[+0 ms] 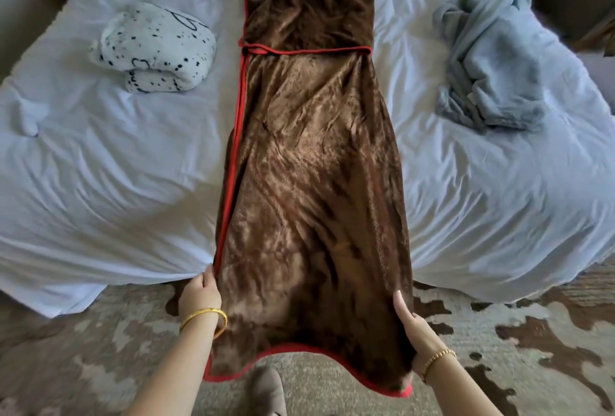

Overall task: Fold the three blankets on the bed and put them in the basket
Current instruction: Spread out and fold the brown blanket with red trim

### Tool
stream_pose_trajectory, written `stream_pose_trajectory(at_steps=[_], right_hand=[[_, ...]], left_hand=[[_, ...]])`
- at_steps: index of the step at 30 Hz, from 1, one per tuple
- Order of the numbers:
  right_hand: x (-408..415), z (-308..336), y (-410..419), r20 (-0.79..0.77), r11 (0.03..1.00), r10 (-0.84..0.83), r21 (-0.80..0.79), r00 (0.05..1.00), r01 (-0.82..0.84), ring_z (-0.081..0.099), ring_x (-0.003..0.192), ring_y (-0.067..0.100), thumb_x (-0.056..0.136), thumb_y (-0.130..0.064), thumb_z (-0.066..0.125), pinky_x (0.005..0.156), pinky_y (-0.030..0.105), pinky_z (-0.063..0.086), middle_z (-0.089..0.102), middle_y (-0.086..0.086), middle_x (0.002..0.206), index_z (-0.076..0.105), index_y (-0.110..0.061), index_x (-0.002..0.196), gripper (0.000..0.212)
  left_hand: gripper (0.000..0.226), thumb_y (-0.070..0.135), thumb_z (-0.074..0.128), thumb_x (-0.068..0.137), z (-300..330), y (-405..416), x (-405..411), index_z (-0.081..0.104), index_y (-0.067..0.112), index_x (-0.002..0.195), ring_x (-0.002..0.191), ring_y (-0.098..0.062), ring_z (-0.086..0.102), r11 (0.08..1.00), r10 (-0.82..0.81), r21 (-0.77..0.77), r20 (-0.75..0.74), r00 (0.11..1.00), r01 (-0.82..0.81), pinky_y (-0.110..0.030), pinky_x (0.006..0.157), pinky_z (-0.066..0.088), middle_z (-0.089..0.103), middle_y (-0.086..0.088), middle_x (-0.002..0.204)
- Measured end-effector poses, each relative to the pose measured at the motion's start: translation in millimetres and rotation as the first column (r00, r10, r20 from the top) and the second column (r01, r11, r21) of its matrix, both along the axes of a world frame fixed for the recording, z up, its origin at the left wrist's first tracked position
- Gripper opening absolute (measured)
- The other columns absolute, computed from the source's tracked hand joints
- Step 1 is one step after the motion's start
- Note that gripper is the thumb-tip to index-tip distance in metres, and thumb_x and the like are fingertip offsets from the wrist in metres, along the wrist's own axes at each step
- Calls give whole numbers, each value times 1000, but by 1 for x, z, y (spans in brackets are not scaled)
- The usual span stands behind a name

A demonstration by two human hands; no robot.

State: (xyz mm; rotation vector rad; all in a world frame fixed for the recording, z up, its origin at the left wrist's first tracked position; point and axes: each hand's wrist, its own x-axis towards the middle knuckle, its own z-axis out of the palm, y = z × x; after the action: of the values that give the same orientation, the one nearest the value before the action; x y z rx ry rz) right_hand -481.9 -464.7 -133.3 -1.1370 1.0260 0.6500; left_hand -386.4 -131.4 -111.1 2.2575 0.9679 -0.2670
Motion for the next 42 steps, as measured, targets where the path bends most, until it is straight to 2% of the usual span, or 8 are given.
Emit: stream_pose_trajectory(at_steps=[5,13,18,25,29,33,38,42], right_hand=[[-16,5,6,-31,984,-46,170,998,50,65,99,34,73,-16,72,92,43,48,69,21,104,61,2,109,42],[-36,-19,21,-143,999,-3,-40,990,-3,59,88,28,89,2,54,74,38,50,63,11,94,52,-4,108,20],[-29,-27,10,-28,931,-63,-362,998,48,62,96,36,90,-14,58,87,50,52,62,20,108,48,-1,123,38],[45,62,-7,286,928,-133,-300,949,220,61,95,31,88,-16,59,74,38,56,43,7,138,30,-29,143,64],[106,137,-21,366,944,-280,-65,888,325,54,43,18,90,-1,49,42,24,51,64,15,75,51,-21,130,45],[173,191,-26,372,911,-404,80,836,405,62,64,24,90,-2,41,57,33,53,64,14,76,60,0,106,24],[277,211,-38,427,886,-441,67,789,459,60,89,26,90,8,25,72,37,49,59,15,108,54,-3,107,36],[368,187,-43,445,890,-355,-108,822,443,61,89,23,91,9,41,65,31,50,62,14,98,54,-4,107,25]], left_hand=[[40,43,52,90,7,13,-12,60,8,107,79,-28,60,966,-246,-125,-184,952,226,-31,66,45,64,-11,86],[33,26,52,91,-8,-3,-56,52,3,115,88,-25,53,942,-321,-252,-490,811,221,-28,77,39,57,-8,89],[36,14,50,93,7,-21,-48,43,-5,122,111,-41,53,983,28,-167,-258,966,-73,-40,92,39,54,-27,121],[61,7,39,92,82,-46,27,19,25,148,111,-30,52,917,154,-386,101,983,-104,-41,95,41,34,-6,148],[42,2,34,87,135,-57,90,62,28,105,87,-29,59,810,262,-576,179,948,-115,-51,85,51,56,-14,126],[33,3,37,78,175,-63,159,63,19,66,95,-39,62,729,390,-659,178,904,-184,-51,83,53,63,-24,109],[25,-7,36,80,198,-64,255,53,2,65,57,-32,63,538,579,-808,148,802,-239,-32,47,52,64,-23,70],[45,-18,17,82,180,-62,338,48,-8,112,89,-35,61,496,595,-840,146,790,-218,-38,75,52,56,-33,108]])
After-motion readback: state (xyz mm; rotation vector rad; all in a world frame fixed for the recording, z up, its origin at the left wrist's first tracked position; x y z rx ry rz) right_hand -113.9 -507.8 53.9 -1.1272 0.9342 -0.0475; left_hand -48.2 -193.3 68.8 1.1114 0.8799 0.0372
